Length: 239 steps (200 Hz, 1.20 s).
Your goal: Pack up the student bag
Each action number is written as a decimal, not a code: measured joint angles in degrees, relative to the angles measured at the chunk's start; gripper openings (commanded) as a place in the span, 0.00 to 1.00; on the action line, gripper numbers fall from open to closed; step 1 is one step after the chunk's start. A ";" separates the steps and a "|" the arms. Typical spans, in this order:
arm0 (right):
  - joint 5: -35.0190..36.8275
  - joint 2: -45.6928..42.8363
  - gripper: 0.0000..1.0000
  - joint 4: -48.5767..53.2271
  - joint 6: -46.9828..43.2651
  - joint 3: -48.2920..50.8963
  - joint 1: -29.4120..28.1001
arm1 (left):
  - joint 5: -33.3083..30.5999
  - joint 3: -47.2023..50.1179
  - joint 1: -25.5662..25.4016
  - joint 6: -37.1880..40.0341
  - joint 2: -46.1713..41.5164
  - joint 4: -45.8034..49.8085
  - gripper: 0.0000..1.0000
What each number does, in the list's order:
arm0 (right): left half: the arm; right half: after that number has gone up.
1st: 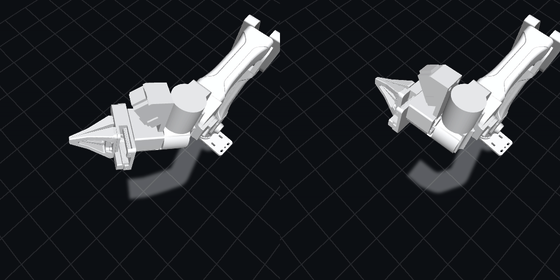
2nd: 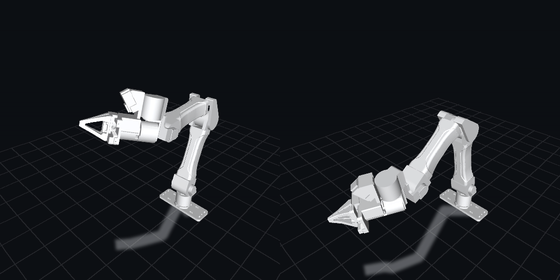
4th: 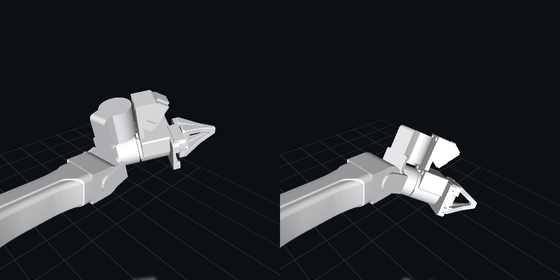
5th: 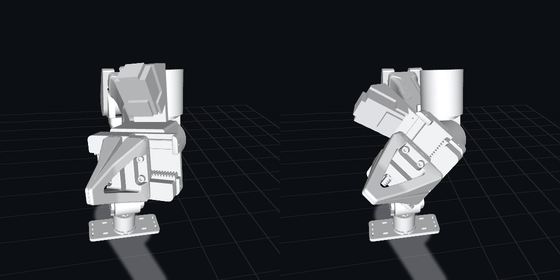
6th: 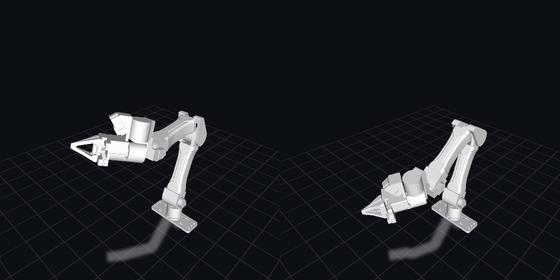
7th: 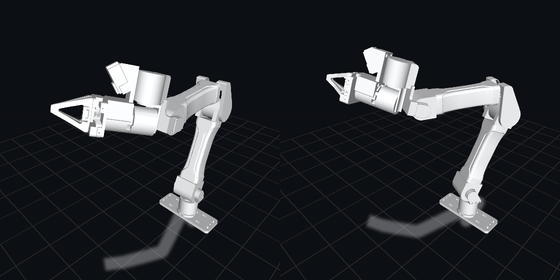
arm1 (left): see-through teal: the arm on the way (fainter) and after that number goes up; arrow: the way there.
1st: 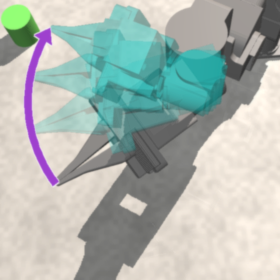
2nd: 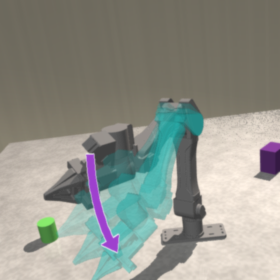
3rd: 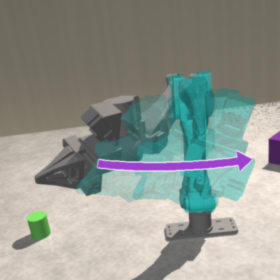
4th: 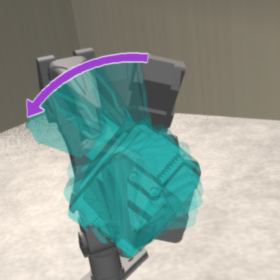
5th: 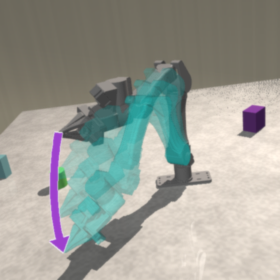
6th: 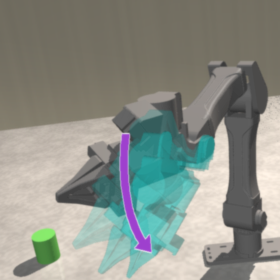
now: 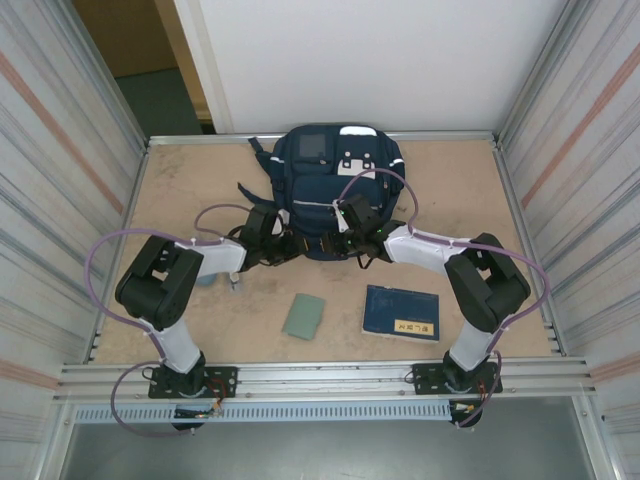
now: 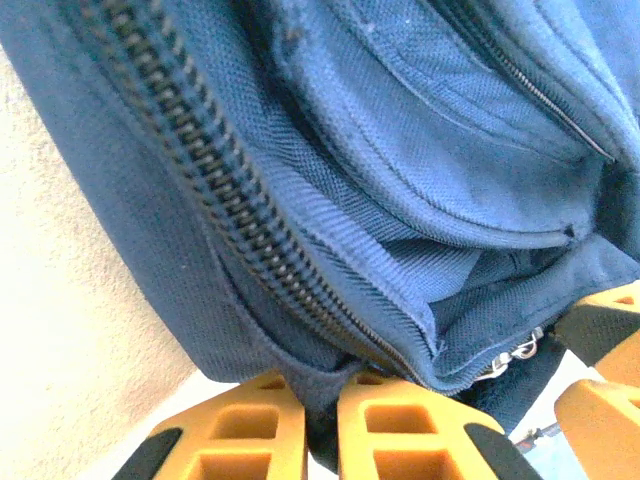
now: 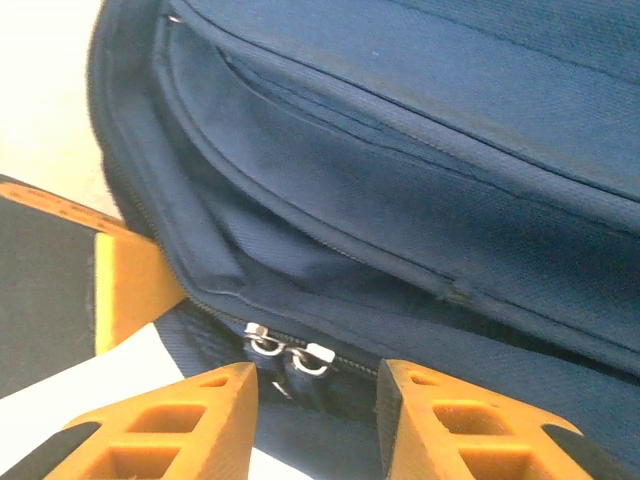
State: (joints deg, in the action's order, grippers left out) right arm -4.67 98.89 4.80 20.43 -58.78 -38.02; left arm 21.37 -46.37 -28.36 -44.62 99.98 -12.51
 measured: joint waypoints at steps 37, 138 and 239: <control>0.79 0.52 0.27 1.38 -0.15 -0.57 0.07 | -2.45 0.00 -1.53 2.47 -0.48 0.26 0.05; 9.25 4.00 0.32 6.03 3.69 -4.74 -3.96 | -2.84 1.51 -2.99 3.96 -5.01 0.20 0.00; 15.15 6.51 0.06 10.97 11.82 -9.11 -5.25 | -1.75 4.15 -3.28 4.83 -7.52 -2.38 0.20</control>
State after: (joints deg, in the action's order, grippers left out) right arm 10.48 105.41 15.77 32.25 -67.90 -43.27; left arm 19.62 -42.22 -31.64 -39.79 92.47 -14.90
